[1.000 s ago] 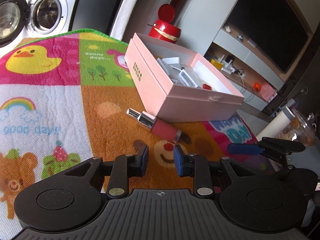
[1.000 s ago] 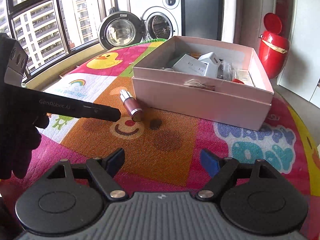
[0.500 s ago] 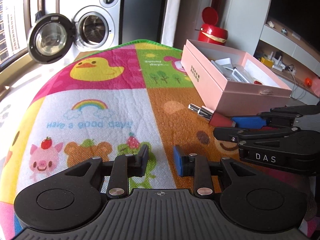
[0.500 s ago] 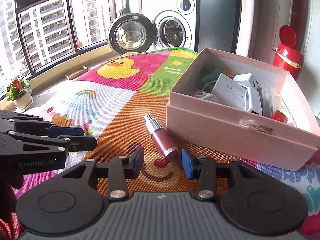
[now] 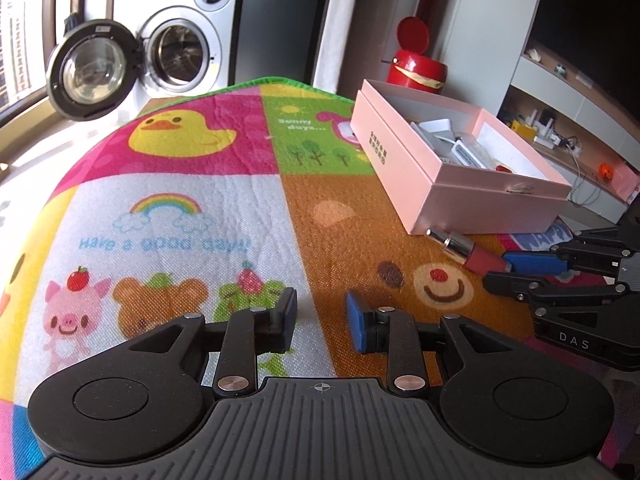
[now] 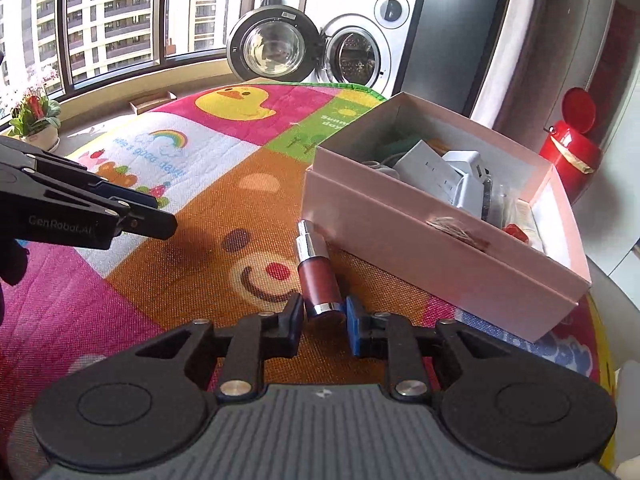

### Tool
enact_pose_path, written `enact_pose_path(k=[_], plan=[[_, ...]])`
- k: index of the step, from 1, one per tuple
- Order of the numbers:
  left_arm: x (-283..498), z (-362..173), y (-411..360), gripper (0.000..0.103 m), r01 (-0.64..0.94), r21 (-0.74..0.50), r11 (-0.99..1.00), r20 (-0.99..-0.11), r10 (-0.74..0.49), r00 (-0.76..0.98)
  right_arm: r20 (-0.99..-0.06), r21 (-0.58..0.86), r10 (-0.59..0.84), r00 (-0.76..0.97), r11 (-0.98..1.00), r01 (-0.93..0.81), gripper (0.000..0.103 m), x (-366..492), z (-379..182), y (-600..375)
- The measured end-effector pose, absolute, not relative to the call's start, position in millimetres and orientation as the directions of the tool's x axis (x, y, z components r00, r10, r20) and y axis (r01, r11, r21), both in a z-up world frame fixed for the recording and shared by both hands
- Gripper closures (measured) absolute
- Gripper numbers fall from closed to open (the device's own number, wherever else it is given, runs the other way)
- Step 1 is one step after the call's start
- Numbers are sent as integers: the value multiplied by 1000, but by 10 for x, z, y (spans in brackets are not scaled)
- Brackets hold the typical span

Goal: Organize rigid objects
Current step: 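Grasp the red lipstick tube on the mat with the right tool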

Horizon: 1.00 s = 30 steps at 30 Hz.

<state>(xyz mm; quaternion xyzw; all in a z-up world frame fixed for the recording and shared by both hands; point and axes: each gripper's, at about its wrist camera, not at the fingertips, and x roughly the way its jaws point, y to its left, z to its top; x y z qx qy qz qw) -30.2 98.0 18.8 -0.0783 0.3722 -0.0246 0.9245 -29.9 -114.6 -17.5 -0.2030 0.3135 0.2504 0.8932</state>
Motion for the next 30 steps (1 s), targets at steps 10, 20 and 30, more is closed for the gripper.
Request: enact_pose_path(k=[10,20,30], plan=[[-302,189,945,73,-18,-164,986,-687,-101,719,-654,-46,278,704,914,-404,33,-121,-151,-1404],[-354,191,861,73,14,-174,985,-688,-132,714,-680,10,217,700,958,-287,24,59,-275,-1032],[-491,234,662,73,159,-208,965,-674,-259,692,-632,-52,306,712,900,-433,25,-347,114,-1350]])
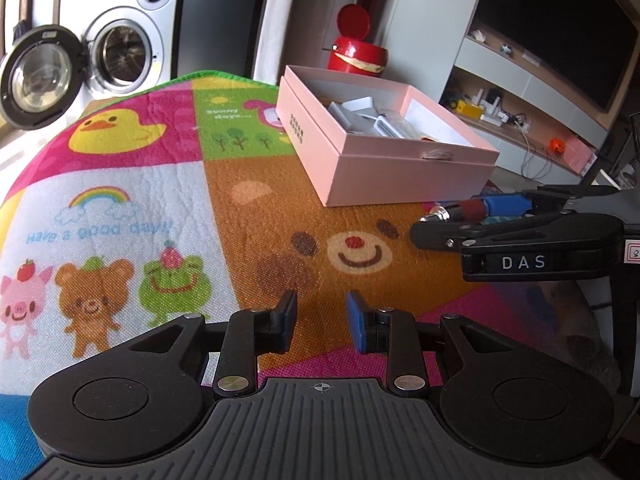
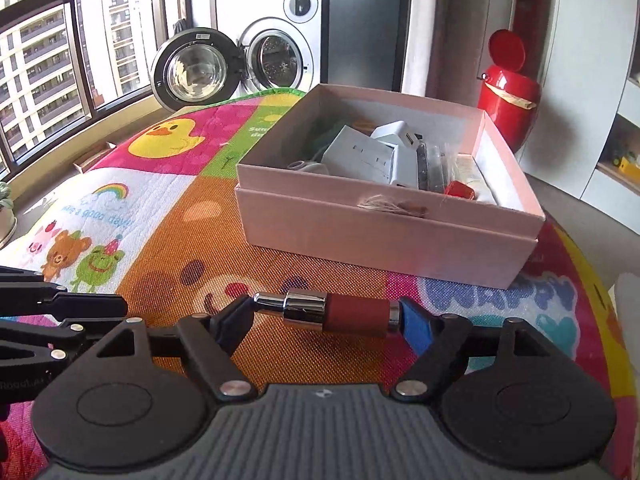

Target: Organize rigid objects

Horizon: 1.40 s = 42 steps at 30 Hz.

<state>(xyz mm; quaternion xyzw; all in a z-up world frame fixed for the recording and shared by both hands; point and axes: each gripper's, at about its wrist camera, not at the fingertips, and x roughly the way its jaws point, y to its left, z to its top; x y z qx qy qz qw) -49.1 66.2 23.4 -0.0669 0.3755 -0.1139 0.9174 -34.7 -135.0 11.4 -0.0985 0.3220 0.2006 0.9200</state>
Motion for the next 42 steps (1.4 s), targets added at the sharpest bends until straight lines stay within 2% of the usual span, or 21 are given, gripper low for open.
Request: enact_pose_path(k=[4,6,8,11,13,16,19,22,26,27,30,34,38,42], plan=[[-489,368,545,73,202,-199,959,-647,-283,708,-465,-134,319,826,897,-422,25,-340,833,-1448],[-455,454,485,73,217,-184,959,-635,-284,718,-357,-157,300,885,914,-373,25,-153,1208,-1435],[-425,512,442,73,224,-173,959,-628,-282,726,-296,-166,297,908,920,-355,23,98,1462,-1380],[-385,558,414,73,215,-125,969,-622,-245,744,-374,-142,297,879,918,-371,20,485,1616,-1315],[-377,535,445,73,198,-94,976,-625,-213,751,-416,-104,248,875,943,-316,20,572,1552,-1342],[-341,442,573,73,127,-67,990,-646,-140,750,-475,-64,255,842,945,-322,20,453,1266,-1447],[-283,314,691,73,50,-53,997,-674,-73,735,-516,-86,239,823,941,-327,20,123,828,-1520],[-211,190,713,71,23,-75,997,-703,-69,708,-574,-84,204,793,949,-305,20,-133,370,-1564],[-183,137,554,57,51,-47,998,-688,-69,723,-669,-40,179,721,960,-275,20,-174,-142,-1611],[-167,128,517,48,56,-46,997,-685,-72,725,-685,-37,169,709,963,-265,20,-165,-225,-1615],[-123,92,431,38,35,-67,997,-665,-71,743,-672,-11,149,726,977,-212,18,-149,-325,-1679],[-86,63,316,37,-44,-60,997,-640,-5,768,-668,14,123,734,988,-153,0,-84,-384,-1780],[-55,26,162,38,-71,-1,998,-613,55,788,-622,-4,113,775,989,-147,0,-114,-422,-1773],[-20,14,101,38,-52,3,999,-607,43,793,-614,2,108,782,991,-135,0,-114,-429,-1771]])
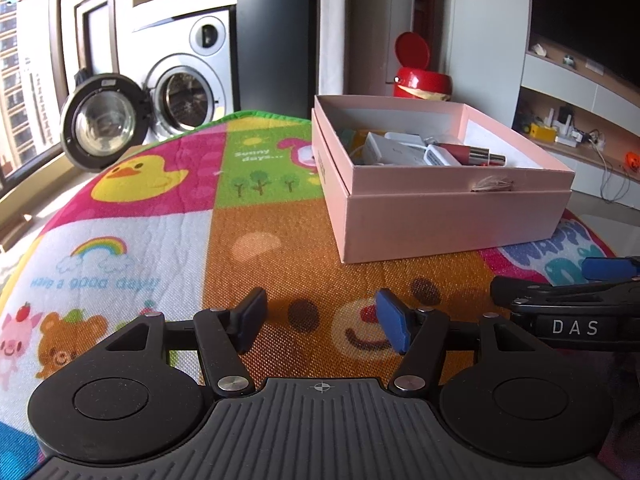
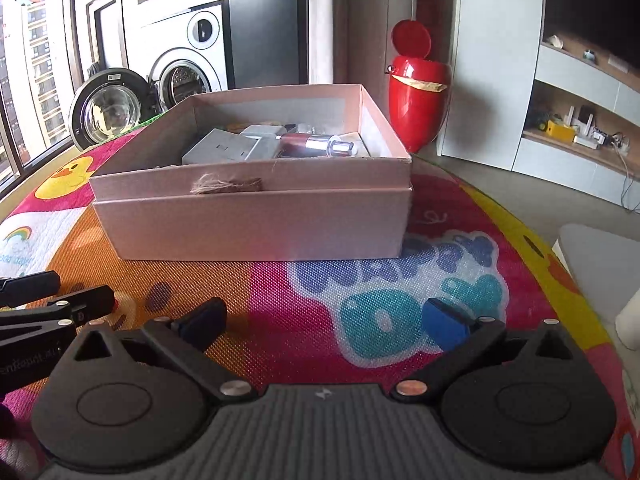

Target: Organize rigid objects

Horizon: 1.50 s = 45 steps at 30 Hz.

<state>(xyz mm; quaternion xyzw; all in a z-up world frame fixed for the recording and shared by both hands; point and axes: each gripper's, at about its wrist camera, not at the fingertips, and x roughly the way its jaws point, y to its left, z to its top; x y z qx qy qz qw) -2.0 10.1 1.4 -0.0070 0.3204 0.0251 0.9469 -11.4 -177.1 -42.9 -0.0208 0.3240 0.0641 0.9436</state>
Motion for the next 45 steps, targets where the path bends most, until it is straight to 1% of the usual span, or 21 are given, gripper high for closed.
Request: enact_pose_path(k=[45], plan=[[-7,4,83,37,-52,-8,999,-604,36,796,-612,21,124,781,990,-140,0,-87,-427,-1783]])
